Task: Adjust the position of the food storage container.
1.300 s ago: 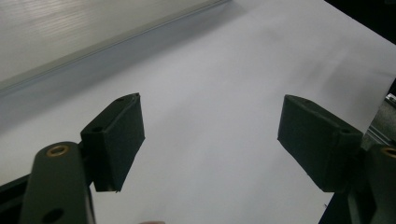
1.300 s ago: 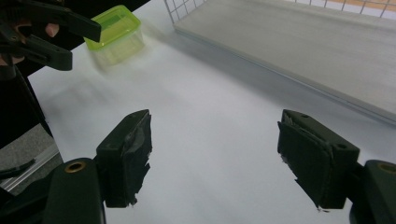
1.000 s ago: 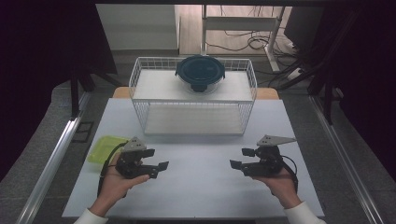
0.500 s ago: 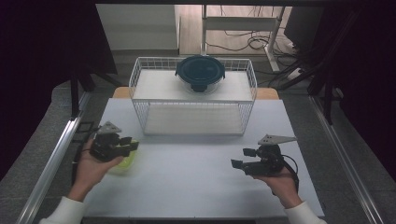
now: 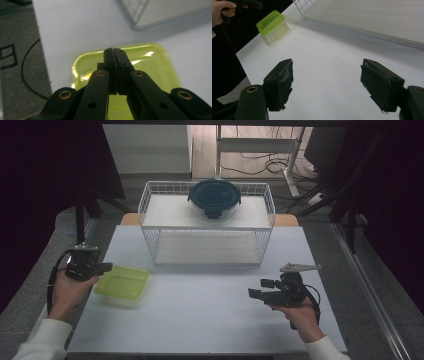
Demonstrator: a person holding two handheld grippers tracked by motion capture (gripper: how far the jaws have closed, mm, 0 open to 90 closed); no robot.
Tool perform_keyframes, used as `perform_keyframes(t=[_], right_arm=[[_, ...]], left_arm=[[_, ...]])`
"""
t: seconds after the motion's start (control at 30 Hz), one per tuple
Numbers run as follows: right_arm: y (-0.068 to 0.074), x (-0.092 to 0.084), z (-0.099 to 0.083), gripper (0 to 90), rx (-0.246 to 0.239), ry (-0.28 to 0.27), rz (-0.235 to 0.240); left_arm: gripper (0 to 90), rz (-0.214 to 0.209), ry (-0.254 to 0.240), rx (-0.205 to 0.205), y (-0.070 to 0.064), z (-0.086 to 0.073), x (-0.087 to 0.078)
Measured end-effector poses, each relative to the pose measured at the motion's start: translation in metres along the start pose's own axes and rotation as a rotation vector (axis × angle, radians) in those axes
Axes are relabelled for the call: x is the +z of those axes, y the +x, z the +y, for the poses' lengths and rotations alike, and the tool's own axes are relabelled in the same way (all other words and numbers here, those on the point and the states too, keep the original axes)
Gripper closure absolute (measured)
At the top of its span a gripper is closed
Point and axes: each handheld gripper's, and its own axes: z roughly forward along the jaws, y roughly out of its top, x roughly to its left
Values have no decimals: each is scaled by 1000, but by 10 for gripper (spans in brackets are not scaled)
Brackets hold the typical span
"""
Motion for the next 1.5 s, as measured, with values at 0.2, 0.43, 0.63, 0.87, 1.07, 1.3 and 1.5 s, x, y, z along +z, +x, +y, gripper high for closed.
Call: perform_keyframes(t=[0.2, 0.43, 0.63, 0.87, 1.07, 1.3, 1.5], right_arm=[[-2, -1, 0, 259, 1, -1, -7], [-3, -1, -1, 259, -1, 8, -18], [-4, 0, -2, 259, -4, 9, -21], [-4, -1, -2, 259, -2, 9, -24], [-2, -1, -1, 259, -6, 9, -23], [-2, -1, -1, 259, -3, 6, -22], [-2, -2, -1, 258, -2, 0, -22]], left_arm=[[900, 43, 63, -40, 25, -2, 16], [900, 100, 129, -73, 47, -5, 33], [900, 115, 193, -81, 53, -14, 41], [900, 64, 214, -92, 53, -24, 43], [900, 23, 207, -107, 43, -25, 43], [900, -23, 208, -101, 25, -28, 44], [900, -74, 206, -84, 3, -32, 47]])
